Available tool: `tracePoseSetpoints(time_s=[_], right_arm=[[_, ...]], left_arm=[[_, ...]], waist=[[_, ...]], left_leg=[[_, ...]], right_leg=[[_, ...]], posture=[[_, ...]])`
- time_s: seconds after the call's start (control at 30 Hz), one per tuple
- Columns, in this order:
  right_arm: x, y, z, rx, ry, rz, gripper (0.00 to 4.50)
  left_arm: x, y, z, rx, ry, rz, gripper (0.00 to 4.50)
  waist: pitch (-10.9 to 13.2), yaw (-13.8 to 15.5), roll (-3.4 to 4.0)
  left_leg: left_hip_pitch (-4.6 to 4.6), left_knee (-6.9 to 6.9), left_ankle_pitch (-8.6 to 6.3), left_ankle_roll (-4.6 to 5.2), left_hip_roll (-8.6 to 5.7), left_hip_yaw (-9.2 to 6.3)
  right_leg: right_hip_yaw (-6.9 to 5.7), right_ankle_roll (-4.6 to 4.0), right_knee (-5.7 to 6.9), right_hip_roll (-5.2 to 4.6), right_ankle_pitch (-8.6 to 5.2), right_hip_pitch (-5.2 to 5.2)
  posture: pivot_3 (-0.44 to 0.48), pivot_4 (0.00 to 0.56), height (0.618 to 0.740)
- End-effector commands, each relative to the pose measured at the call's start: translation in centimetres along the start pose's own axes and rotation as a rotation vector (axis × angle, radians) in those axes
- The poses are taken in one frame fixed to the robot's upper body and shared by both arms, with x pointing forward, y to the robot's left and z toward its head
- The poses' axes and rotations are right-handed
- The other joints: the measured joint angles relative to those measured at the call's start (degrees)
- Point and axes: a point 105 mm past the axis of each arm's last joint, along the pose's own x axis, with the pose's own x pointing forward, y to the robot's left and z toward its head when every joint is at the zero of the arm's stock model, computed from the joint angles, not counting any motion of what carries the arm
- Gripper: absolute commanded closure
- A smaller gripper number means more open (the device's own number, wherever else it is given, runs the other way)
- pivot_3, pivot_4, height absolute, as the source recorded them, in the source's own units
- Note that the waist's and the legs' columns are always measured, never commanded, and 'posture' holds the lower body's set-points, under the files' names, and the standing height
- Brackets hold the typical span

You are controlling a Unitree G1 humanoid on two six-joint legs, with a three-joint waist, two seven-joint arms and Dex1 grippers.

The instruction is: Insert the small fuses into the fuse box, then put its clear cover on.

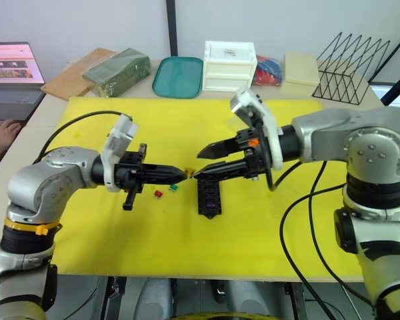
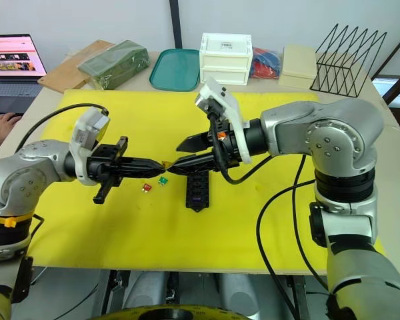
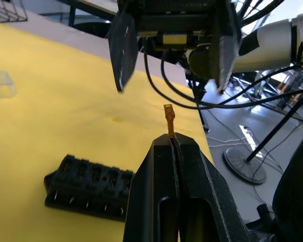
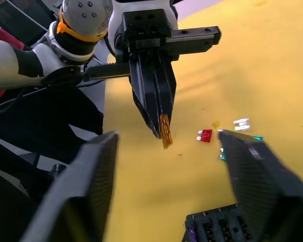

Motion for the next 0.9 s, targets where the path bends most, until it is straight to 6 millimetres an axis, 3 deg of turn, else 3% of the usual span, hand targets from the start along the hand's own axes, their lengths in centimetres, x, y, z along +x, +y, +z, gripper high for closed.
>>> tracePoseSetpoints(time_s=[0.03,0.57,0.67,0.8,0.9], right_arm=[[-0.26,0.56,1.05,-0.039,-0.025,0.001,2.36],[-0.10,0.50,0.69,-0.013,-0.014,0.003,2.36],[-0.09,0.47,0.68,-0.014,-0.013,0.002,2.92],[-0.07,0.47,0.70,-0.016,-0.013,0.003,4.36],[-0.03,0.50,0.72,-0.016,-0.013,0.006,4.45]], left_arm=[[0.38,-0.41,0.86,0.060,-0.004,-0.019,4.50],[0.41,-0.08,0.89,0.065,-0.017,-0.005,4.50],[0.49,-0.03,0.80,0.062,-0.018,-0.004,4.50],[0.62,0.03,0.78,0.061,-0.021,-0.002,4.50],[0.62,0.08,0.80,0.062,-0.023,0.001,4.50]], waist=[[0.0,0.0,0.00],[0.0,0.0,0.00],[0.0,0.0,0.00],[0.0,0.0,0.00],[0.0,0.0,0.00]], left_leg=[[0.00,0.00,0.00,0.00,0.00,0.00],[0.00,-0.01,0.00,0.00,0.00,0.00],[-0.01,-0.01,0.00,0.00,0.00,0.00],[-0.01,-0.01,0.00,0.01,0.00,0.00],[-0.01,-0.02,0.00,0.01,0.00,0.00]], right_leg=[[0.00,0.00,0.00,0.00,0.00,0.00],[-0.03,0.00,-0.02,0.01,0.00,0.00],[-0.03,0.01,-0.03,0.01,0.00,0.00],[-0.03,0.01,-0.03,0.01,0.00,0.00],[-0.03,0.01,-0.03,0.01,0.00,-0.01]], posture=[[0.000,0.150,0.740],[0.000,0.150,0.740],[0.000,0.150,0.740],[0.000,0.150,0.740],[0.000,0.150,0.740]])
